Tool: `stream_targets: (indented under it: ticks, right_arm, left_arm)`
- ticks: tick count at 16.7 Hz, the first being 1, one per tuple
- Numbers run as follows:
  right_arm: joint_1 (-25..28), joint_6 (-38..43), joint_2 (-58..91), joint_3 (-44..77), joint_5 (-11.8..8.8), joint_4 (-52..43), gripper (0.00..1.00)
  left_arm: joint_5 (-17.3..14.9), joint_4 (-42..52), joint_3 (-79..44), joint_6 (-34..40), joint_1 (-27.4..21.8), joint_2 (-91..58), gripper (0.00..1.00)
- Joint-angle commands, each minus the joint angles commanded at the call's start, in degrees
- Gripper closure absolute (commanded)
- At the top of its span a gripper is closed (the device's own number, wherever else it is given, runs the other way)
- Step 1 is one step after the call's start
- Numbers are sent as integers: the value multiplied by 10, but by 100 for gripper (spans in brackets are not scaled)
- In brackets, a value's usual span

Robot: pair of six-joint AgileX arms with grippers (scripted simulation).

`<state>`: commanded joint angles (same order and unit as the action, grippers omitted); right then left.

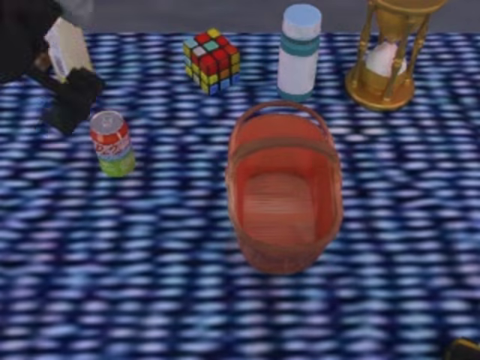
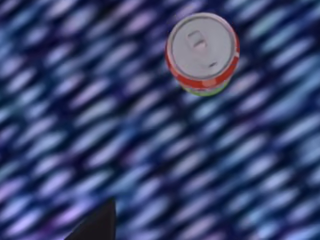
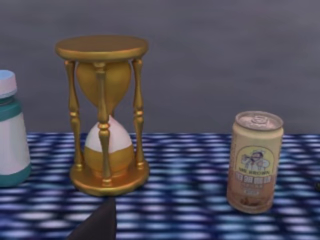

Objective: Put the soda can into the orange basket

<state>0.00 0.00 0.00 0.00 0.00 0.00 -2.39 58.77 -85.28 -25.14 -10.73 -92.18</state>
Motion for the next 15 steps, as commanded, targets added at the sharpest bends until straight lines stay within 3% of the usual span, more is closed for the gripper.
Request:
stream_targets:
  ticks: [8, 15]
  right_arm:
    - [0, 0, 0, 0, 0, 0, 0]
    - [0, 0, 0, 0, 0, 0, 0]
  left_arm:
    - [17, 161, -323, -90, -8, -376, 0]
    - [21, 188, -384, -106, -8, -440, 0]
